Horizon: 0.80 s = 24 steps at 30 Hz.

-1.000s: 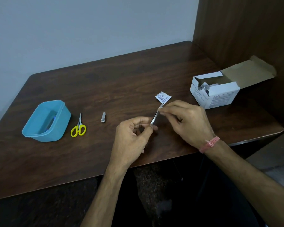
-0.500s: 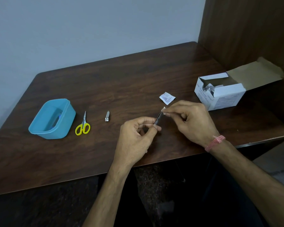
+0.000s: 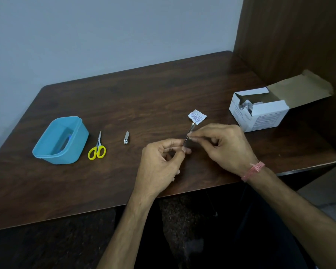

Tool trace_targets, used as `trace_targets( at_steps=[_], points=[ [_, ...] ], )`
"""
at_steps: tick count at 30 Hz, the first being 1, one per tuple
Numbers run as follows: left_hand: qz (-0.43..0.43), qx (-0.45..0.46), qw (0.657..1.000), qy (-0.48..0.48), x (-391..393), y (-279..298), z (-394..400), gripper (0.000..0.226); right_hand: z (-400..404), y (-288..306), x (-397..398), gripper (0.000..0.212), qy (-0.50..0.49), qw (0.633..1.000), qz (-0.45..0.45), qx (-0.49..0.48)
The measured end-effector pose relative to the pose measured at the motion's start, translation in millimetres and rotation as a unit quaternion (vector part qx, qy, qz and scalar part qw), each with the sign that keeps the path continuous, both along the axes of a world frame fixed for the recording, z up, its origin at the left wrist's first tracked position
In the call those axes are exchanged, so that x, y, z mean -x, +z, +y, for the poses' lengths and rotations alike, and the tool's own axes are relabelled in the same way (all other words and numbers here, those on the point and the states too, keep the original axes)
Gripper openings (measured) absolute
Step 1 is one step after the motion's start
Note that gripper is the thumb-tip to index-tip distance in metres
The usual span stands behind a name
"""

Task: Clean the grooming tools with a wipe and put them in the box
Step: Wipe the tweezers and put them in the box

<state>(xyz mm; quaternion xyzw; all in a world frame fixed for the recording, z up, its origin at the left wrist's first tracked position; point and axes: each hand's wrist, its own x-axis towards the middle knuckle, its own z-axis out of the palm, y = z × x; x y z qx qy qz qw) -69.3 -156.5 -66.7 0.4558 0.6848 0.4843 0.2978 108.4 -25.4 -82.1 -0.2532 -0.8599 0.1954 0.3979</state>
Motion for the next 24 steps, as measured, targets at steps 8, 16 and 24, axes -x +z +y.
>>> trace_targets(
  at_steps=[8, 16, 24],
  points=[
    [0.018, 0.007, 1.000, -0.011, -1.4, 1.0, 0.1, 0.028, -3.5, 1.8, -0.8, 0.018, 0.064, 0.997, -0.041, 0.010],
    [0.023, 0.012, 1.000, -0.013, -1.9, 3.9, -0.4, 0.022, 1.7, 0.2, 2.4, 0.015, 0.028, 0.998, -0.025, 0.048],
    [0.007, 0.013, 1.000, 0.003, -4.4, 4.4, 1.7, 0.022, 2.9, 0.8, 2.2, 0.017, -0.027, 0.997, 0.022, 0.067]
  ],
)
